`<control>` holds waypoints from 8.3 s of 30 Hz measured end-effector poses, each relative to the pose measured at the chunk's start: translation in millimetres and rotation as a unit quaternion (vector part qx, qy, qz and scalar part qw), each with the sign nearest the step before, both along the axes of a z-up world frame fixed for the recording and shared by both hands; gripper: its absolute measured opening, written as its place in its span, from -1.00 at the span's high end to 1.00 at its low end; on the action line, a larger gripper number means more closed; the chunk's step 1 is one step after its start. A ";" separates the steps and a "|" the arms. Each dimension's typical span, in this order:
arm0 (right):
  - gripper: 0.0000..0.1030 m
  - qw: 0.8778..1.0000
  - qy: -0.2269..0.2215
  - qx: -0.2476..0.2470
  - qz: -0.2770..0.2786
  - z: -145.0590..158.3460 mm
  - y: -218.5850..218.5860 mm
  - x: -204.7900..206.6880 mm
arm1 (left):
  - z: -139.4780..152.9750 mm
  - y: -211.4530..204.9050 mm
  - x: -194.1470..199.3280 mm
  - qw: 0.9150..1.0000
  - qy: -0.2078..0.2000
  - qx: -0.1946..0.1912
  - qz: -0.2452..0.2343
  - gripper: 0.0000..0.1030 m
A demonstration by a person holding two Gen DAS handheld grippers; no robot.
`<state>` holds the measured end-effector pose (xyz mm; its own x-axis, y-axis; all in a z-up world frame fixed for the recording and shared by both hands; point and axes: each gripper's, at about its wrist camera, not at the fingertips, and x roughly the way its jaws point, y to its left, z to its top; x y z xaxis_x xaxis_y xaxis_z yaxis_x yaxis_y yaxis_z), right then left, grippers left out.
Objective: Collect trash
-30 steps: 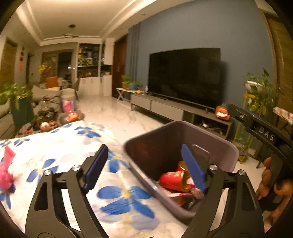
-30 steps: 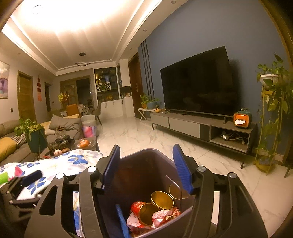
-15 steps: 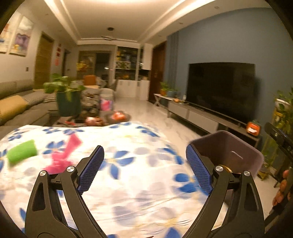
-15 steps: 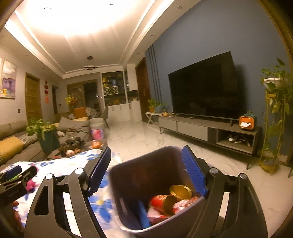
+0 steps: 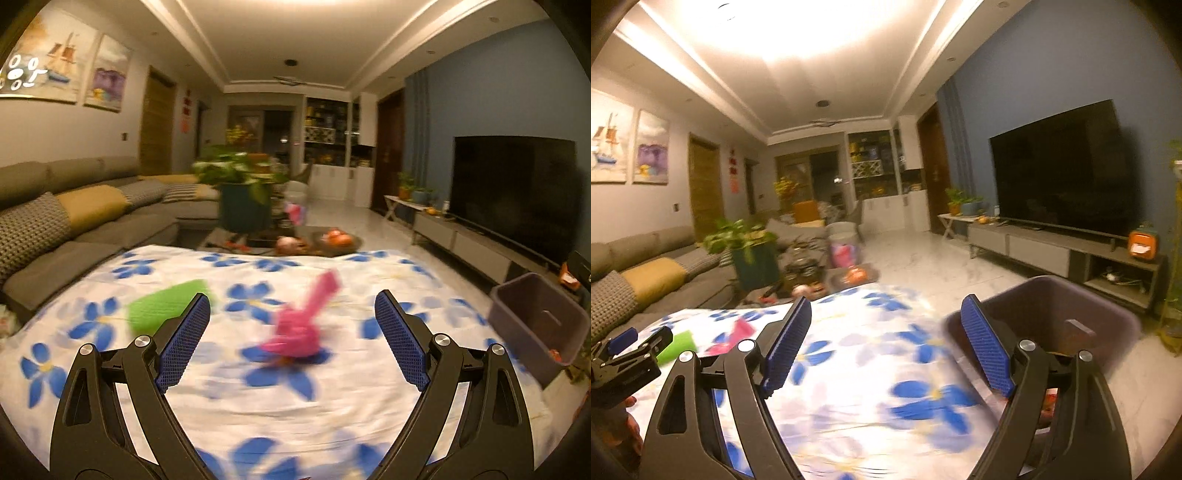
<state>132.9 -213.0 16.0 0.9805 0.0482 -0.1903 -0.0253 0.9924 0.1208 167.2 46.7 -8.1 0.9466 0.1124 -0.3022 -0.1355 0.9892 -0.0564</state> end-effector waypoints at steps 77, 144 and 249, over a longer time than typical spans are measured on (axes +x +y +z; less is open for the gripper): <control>0.34 0.985 0.098 -0.023 0.140 -27.8 126.7 32.4 | -43.2 144.3 82.5 0.990 0.131 -0.044 0.033 0.79; 0.24 0.993 0.042 -0.019 -0.105 -11.6 -171.8 14.6 | 10.4 -298.6 77.3 0.939 0.028 -0.009 -0.342 0.79; -0.89 0.995 0.029 -0.075 -0.054 11.7 54.8 -191.9 | 25.5 -11.8 -197.3 0.996 0.007 -0.005 -0.084 -0.89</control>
<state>-59.0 -158.2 27.7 0.9655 -0.0907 -0.2439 0.0856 0.9958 -0.0316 -30.1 34.8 17.4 0.9475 -0.0504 -0.3157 0.0314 0.9974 -0.0650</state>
